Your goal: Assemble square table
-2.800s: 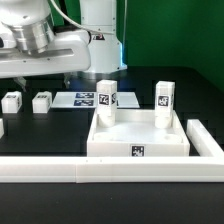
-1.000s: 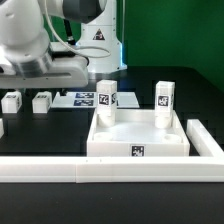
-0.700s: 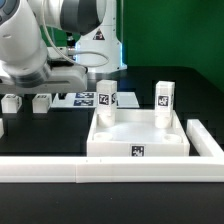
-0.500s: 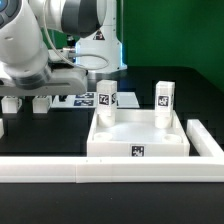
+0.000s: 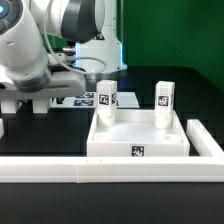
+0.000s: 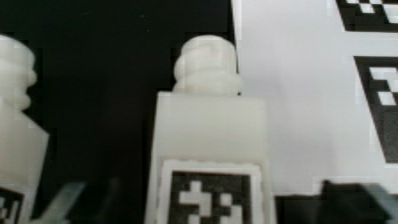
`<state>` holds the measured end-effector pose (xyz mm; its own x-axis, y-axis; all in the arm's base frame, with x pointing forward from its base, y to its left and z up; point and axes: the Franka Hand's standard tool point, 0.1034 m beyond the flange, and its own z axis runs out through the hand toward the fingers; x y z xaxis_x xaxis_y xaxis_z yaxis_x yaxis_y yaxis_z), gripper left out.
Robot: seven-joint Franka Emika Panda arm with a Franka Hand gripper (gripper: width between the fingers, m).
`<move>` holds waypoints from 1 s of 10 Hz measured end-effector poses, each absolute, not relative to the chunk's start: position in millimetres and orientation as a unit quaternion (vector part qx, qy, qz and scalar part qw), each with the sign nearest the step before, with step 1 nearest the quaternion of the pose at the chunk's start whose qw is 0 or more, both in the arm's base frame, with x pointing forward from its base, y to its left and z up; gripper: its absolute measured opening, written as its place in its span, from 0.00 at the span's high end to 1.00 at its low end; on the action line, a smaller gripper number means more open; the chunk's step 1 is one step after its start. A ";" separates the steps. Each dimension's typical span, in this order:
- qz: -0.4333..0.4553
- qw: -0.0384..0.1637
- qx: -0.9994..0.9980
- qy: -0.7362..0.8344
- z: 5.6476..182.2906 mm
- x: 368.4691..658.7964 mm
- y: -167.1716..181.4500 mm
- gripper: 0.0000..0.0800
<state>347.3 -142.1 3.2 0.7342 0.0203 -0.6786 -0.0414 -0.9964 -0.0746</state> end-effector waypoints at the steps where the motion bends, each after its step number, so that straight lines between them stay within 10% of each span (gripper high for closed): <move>1: 0.366 0.042 -0.930 0.004 2.5 345.6 -140.0 0.52; 7: 0.374 0.050 -0.926 0.001 6.3 346.1 -132.0 0.65; 10: 0.400 0.087 -0.912 -0.014 45.8 381.1 -100.9 0.65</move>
Offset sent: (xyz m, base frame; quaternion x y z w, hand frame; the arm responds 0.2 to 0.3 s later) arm 0.0031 0.0083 -0.0033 0.0333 0.0240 0.0278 0.9988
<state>381.1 -100.9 45.8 0.6798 0.0950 -0.7272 -0.0440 -0.9845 -0.1697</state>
